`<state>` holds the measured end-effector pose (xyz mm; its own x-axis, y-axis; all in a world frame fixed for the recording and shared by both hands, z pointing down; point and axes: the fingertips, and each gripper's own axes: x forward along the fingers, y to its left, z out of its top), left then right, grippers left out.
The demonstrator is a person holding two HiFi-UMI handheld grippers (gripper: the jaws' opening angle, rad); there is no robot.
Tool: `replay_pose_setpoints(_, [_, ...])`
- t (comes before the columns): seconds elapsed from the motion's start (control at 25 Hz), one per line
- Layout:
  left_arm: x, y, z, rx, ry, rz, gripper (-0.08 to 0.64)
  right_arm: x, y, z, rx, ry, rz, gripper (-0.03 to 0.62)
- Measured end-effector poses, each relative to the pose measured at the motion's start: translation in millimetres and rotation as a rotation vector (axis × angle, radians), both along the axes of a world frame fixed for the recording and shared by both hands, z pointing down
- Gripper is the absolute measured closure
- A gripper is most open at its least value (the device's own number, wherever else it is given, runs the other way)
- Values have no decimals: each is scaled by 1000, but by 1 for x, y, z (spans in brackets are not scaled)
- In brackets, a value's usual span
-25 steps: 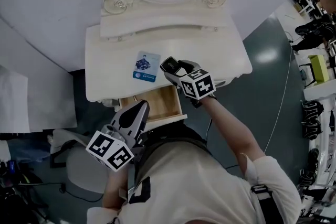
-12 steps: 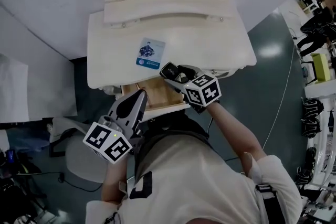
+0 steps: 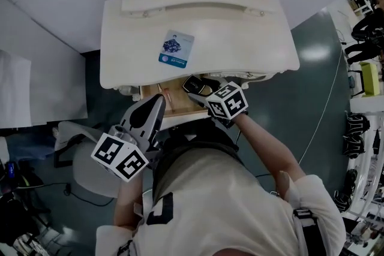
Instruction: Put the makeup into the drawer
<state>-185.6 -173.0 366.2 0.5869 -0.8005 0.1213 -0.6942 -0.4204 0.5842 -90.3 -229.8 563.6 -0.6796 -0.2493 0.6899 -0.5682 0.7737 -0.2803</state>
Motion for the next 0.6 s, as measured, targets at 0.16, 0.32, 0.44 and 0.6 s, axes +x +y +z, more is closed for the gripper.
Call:
replay_pose_setpoints(0.16, [-5,-4,2,-13,-9,-25,502,-3,3,21,-39,19,-25,273])
replay_pose_setpoints(0.32, [-11,-10,4,-14,-23,-45,502,-4,0,42,-62,50,-47,273])
replay_pose_setpoints(0.44, [-24,-13,8,-28,-30,-79,502,-7,-1,58,-88,64,-55,275])
replay_pose_setpoints(0.6, [-49,-12,15,-52,-71,-132,502,-18,-3,76,-116,73,-75,275])
